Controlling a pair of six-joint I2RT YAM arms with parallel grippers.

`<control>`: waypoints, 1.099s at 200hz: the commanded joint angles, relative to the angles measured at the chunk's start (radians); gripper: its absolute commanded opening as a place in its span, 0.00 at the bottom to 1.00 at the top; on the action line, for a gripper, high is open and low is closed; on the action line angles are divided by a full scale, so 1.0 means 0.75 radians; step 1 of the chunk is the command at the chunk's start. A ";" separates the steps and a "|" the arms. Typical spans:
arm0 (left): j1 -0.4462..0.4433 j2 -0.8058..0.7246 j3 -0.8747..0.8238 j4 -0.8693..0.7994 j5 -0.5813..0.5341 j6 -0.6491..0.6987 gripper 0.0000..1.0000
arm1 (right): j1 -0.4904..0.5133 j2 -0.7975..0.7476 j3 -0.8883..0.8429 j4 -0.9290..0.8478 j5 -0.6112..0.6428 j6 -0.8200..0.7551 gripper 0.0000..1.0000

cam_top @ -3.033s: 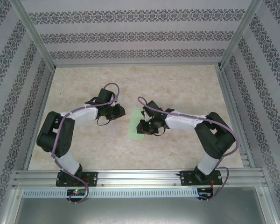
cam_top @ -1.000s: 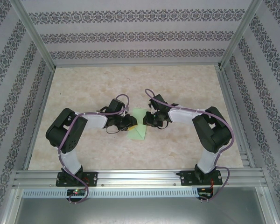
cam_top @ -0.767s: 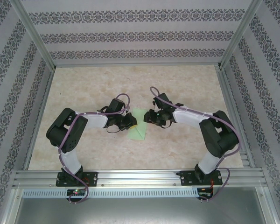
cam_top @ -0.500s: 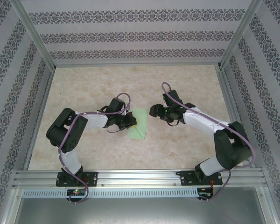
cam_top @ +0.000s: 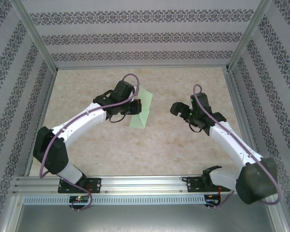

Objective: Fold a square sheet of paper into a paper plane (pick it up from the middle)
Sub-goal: Turn over the paper at the center of the table.

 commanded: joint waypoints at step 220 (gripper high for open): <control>-0.361 1.065 0.725 -0.678 -1.113 0.227 0.09 | -0.250 0.024 -0.066 -0.090 0.185 0.007 0.98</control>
